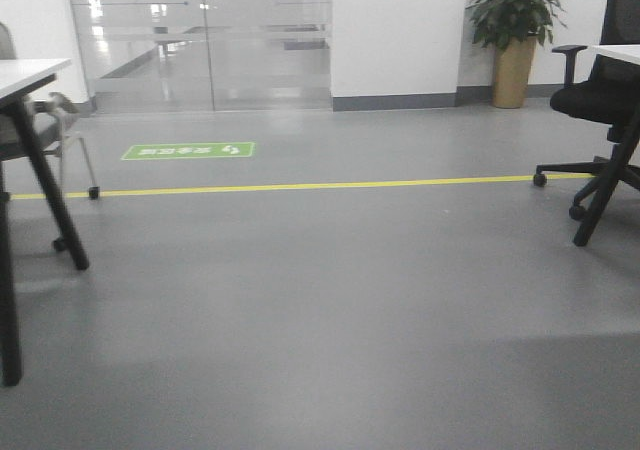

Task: Grab orange capacitor from left shelf to right conveyor
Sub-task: 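Drive the base to the red conveyor, holding the capacitor in the right gripper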

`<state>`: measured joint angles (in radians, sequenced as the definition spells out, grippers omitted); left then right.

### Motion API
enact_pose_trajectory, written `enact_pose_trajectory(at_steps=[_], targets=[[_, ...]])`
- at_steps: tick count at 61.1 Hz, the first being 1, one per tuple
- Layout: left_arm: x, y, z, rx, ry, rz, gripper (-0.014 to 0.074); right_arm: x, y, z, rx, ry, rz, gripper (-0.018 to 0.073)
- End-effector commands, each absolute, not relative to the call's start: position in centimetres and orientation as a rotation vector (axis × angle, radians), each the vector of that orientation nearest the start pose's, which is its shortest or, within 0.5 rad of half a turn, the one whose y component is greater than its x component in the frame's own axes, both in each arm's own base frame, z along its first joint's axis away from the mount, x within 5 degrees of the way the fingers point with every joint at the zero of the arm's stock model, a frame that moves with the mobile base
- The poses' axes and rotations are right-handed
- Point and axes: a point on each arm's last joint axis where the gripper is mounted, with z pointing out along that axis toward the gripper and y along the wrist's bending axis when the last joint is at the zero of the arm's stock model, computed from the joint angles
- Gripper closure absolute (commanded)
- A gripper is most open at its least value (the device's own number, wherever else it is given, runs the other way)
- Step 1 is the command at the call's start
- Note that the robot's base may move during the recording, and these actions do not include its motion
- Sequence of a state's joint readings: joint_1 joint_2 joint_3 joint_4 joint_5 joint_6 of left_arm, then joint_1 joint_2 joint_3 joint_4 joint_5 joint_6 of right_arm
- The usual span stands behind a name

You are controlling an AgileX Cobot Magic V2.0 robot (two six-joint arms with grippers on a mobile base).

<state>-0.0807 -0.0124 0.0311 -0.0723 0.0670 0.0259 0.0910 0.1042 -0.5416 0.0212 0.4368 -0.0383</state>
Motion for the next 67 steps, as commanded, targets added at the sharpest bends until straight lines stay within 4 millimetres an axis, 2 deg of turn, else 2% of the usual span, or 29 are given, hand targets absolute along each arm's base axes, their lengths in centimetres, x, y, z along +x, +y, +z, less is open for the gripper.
enact_pose_trajectory(at_steps=[1,67], targets=[[5.52,-0.43,20.67,0.021,1.469,-0.104,0.0723,1.76,0.18,35.84,-0.085,1.38,0.045,0.0403],[5.52,-0.43,20.67,0.021,1.469,-0.104,0.0723,1.76,0.18,35.84,-0.085,1.38,0.045,0.0403]])
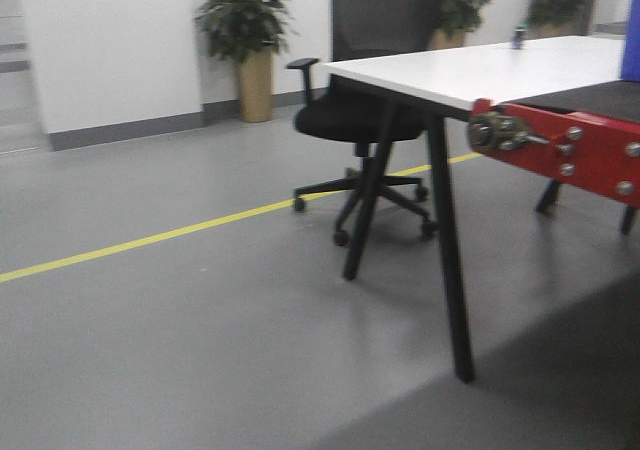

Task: Grab orange capacitor from left shelf to right conveyor
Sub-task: 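Drive the base to the red conveyor, holding the capacitor in the right gripper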

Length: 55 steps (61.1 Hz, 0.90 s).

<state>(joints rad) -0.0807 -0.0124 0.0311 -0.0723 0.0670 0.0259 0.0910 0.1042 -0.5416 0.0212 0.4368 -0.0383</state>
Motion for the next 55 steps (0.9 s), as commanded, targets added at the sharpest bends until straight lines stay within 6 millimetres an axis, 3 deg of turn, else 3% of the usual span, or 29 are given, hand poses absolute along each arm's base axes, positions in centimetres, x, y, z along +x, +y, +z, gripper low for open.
enact_pose_trajectory(at_steps=[1,55], targets=[[5.52,-0.43,20.67,0.021,1.469,-0.104,0.0723,1.76,0.18,35.84,-0.085,1.38,0.045,0.0403],[5.52,-0.43,20.67,0.021,1.469,-0.104,0.0723,1.76,0.18,35.84,-0.085,1.38,0.045,0.0403]])
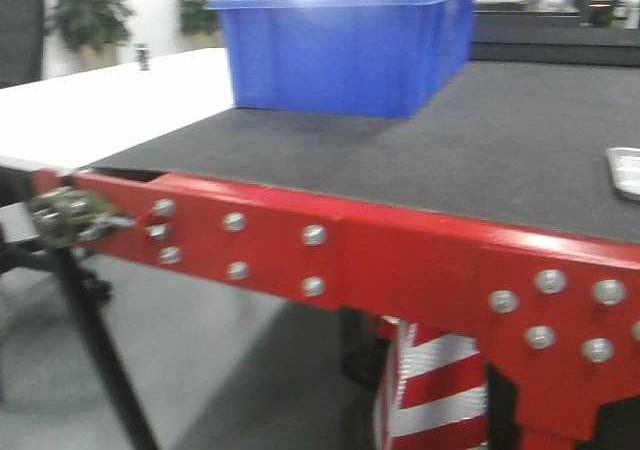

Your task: Grab orange capacitor from left shelf to right conveyor

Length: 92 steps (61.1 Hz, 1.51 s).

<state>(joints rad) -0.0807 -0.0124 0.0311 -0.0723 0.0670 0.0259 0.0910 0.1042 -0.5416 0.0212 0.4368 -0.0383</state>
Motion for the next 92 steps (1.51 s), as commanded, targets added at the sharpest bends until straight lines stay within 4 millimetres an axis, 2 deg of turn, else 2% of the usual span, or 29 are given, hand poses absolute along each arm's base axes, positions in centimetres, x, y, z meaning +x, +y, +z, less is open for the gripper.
enact_pose_trajectory(at_steps=[1,92], targets=[[5.52,-0.43,20.67,0.021,1.469,-0.104,0.0723,1.76,0.18,35.84,-0.085,1.38,0.045,0.0403],[5.52,-0.42,20.67,0.02,1.469,-0.103,0.0723,1.76,0.18,35.86,-0.085,1.377,0.045,0.0403]])
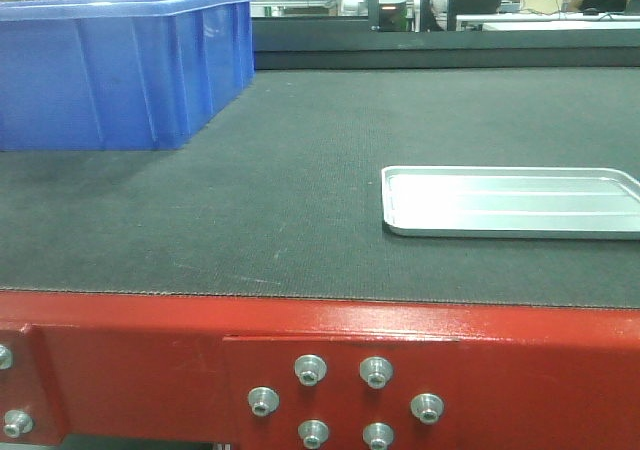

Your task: Grab orange capacitor from left shelf to right conveyor

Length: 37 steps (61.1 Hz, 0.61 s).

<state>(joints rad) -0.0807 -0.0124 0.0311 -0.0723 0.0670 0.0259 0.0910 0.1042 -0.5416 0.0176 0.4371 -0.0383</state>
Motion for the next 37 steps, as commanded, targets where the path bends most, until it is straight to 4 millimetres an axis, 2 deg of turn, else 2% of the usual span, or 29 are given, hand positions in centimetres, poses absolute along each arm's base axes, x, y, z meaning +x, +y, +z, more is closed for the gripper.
enact_pose_trajectory(at_steps=[1,12,18,27,37], targets=[[5.5,-0.4,20.7,0.02,1.469,-0.103,0.0723,1.8,0.2,35.9,-0.085,1.377,0.045,0.0403],[5.5,-0.4,20.7,0.02,1.469,-0.103,0.0723,1.8,0.2,36.0,-0.084,1.368,0.046,0.0403],[5.5,-0.4,20.7,0.02,1.469,-0.103,0.0723,3.0,0.3,36.1,-0.085,1.392,0.045,0.0413],[5.5,-0.4,20.7,0.02,1.469,-0.103,0.0723,7.4,0.6,36.9,-0.089,1.488,0.044,0.0432],[5.5,-0.4,20.7,0.02,1.469,-0.103,0.0723,13.9,1.2,37.3,-0.085,1.506,0.05,0.0432]])
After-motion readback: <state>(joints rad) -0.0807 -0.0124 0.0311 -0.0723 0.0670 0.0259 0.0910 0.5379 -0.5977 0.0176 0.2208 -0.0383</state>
